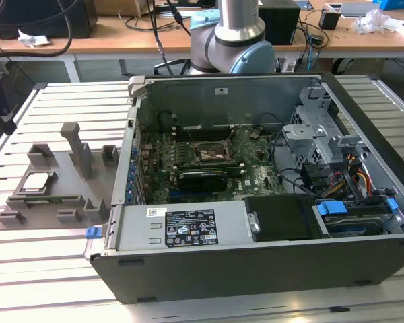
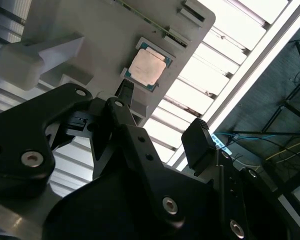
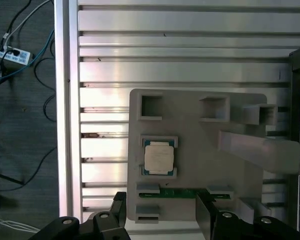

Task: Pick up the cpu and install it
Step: 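Pick up the cpu and move it towards the insertion slot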

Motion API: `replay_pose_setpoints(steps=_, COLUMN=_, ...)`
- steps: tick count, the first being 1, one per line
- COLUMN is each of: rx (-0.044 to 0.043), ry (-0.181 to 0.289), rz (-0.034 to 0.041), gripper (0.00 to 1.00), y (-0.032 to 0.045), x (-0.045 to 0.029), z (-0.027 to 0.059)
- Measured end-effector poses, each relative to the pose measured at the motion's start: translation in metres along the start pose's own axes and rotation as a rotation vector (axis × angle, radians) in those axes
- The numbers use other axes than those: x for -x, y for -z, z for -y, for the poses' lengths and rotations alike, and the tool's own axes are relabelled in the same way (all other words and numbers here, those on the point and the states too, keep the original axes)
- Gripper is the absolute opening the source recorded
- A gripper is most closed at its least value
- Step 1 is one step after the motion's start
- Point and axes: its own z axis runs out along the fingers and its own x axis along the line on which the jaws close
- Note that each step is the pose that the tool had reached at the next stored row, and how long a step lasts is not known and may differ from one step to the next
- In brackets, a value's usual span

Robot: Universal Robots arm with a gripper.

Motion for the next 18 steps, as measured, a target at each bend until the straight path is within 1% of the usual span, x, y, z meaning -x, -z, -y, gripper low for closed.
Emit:
replay_pose_setpoints(steps=6, rx=0.0, ry=0.0, rz=0.0, gripper=0.66, y=-0.0032, x=-0.0001, z=-0.0001)
replay_pose_setpoints(steps=9, rx=0.0, ry=0.0, rz=0.0001, gripper=0.66, y=-0.0066, x=-0.0002, z=-0.0002)
replay_pose_setpoints(steps=18, rx=-0.0001, ry=0.0, rz=0.0, gripper=0.66, y=-0.0133, x=-0.0004, z=-0.0005)
